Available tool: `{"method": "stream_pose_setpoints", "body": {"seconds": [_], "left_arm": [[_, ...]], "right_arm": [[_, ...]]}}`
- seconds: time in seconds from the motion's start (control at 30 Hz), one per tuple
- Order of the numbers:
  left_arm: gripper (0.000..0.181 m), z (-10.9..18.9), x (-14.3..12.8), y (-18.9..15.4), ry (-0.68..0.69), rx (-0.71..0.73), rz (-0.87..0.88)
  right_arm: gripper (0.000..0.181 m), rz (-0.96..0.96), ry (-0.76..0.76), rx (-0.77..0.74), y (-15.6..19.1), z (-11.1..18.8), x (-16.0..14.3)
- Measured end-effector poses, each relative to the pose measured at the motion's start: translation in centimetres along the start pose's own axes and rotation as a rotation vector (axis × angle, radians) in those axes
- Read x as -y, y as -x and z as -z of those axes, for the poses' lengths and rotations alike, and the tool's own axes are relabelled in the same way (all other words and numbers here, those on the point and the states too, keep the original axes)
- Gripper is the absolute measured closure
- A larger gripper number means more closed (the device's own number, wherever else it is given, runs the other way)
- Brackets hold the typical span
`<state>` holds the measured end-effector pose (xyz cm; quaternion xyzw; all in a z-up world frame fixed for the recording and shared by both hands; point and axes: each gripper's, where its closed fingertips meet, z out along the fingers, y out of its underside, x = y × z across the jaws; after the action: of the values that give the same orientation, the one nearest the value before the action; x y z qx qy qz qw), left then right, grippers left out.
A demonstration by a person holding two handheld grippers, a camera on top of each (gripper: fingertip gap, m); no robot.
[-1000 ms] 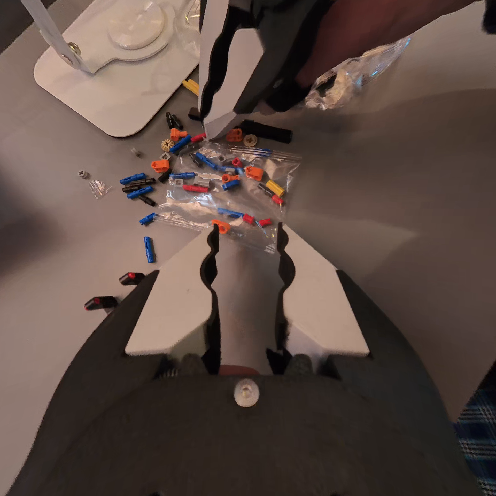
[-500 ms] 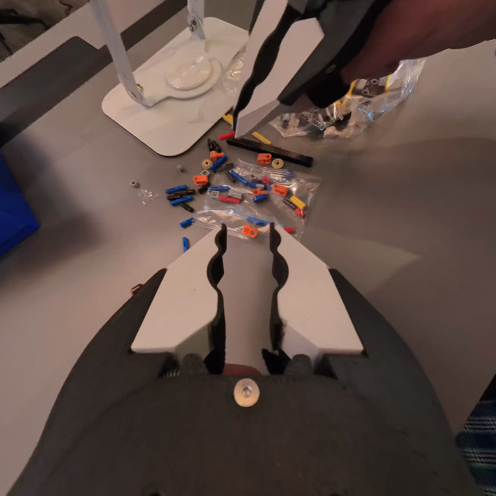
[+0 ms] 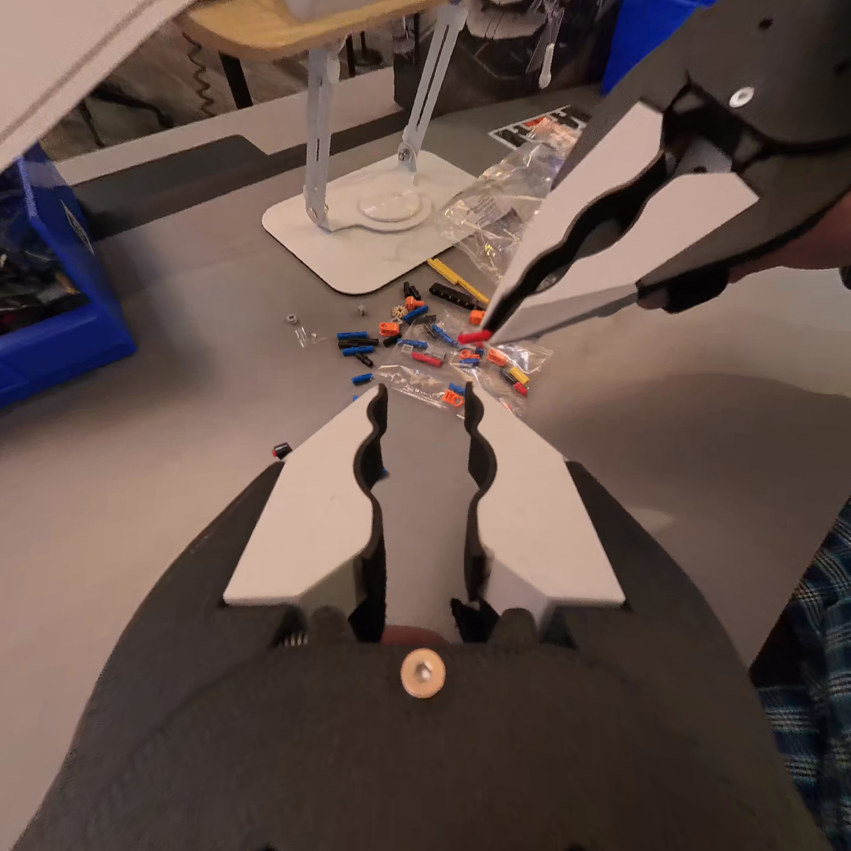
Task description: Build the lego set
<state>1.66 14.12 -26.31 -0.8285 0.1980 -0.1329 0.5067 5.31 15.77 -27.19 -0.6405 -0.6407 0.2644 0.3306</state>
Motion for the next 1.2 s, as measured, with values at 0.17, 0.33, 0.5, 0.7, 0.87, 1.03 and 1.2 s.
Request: {"method": "stream_pose_setpoints", "body": {"seconds": [0.17,0.33,0.5,0.7,0.87,1.03,1.2], "left_arm": [[0.149,0.2,-0.1,0.0,0.002,0.049,-0.217],[0.149,-0.2,-2.2,0.2,0.076,0.05,-0.312],[0.15,-0.6,-3.5,0.3,0.13,0.029,-0.318],[0.149,-1.6,-4.8,-1.1,0.188,-0.023,-0.316],[0.148,-2.3,-5.3,-1.8,0.212,-0.037,-0.299],[0.148,-2.9,-5.5,-1.8,0.23,-0.03,-0.286],[0.148,-3.2,-5.5,-1.6,0.233,-0.023,-0.26]], "right_arm": [[0.18,0.012,-0.002,0.038,1.7,-0.4,0.0],[0.18,0.0,0.104,-0.007,1.2,-0.3,-3.6],[0.18,-0.011,0.238,0.04,2.5,0.0,-8.7],[0.18,-0.03,0.272,0.046,2.8,0.1,-10.8],[0.17,-0.024,0.268,0.031,2.4,0.1,-10.8],[0.168,-0.018,0.268,0.037,2.3,0.4,-10.8],[0.173,-0.015,0.221,0.023,1.2,1.0,-9.1]]}}
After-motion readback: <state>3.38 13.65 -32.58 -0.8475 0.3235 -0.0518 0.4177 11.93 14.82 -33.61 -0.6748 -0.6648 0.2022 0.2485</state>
